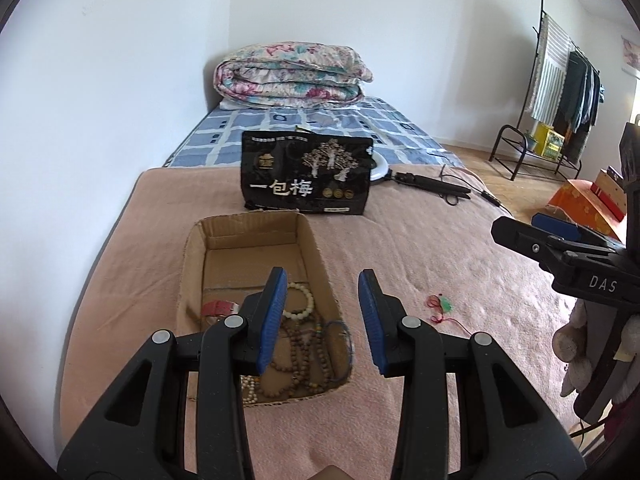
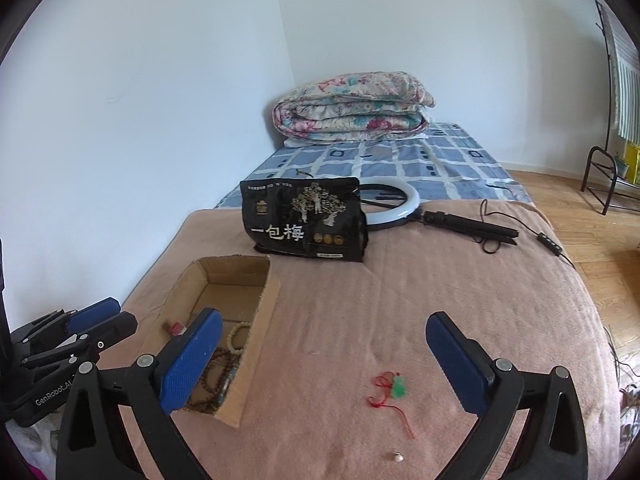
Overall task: Organize jewelry
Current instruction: 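Move the left tool to the second pearl earring while the right tool approaches the jade pendant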
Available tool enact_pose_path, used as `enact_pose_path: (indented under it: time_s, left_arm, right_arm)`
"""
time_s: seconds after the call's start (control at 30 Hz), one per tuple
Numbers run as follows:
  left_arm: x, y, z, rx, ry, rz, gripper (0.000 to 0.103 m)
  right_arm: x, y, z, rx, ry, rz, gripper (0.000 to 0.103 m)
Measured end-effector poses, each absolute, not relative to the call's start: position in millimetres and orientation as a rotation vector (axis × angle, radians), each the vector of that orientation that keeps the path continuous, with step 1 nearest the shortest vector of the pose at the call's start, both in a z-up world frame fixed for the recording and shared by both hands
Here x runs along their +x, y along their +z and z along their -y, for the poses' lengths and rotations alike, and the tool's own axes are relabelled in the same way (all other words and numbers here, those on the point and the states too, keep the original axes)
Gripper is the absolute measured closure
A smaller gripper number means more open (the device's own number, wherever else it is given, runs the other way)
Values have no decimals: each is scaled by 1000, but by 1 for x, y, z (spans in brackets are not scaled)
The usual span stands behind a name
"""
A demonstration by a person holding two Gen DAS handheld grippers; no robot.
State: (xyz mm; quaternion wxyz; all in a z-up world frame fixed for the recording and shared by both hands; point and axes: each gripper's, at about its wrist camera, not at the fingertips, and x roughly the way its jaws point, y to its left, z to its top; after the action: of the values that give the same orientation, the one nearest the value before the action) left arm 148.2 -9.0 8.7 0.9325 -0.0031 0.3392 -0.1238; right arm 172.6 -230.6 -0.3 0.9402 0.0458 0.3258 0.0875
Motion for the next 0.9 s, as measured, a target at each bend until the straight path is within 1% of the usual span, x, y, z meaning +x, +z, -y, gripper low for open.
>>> enact_pose_path:
  time_s: [0.33,0.53,0.9]
  left_arm:
    - [139,-4,41,17,-314,-723,66]
    - [137,-15,62,20,-351,-752,66]
    - [133,-42,108,11,-445,-821,66]
  right_arm:
    - [153,-15,264,34,134,-648,0]
    - [152,-37,296,3,92,-705,0]
    - [154,-55,342,72,81,-779,0]
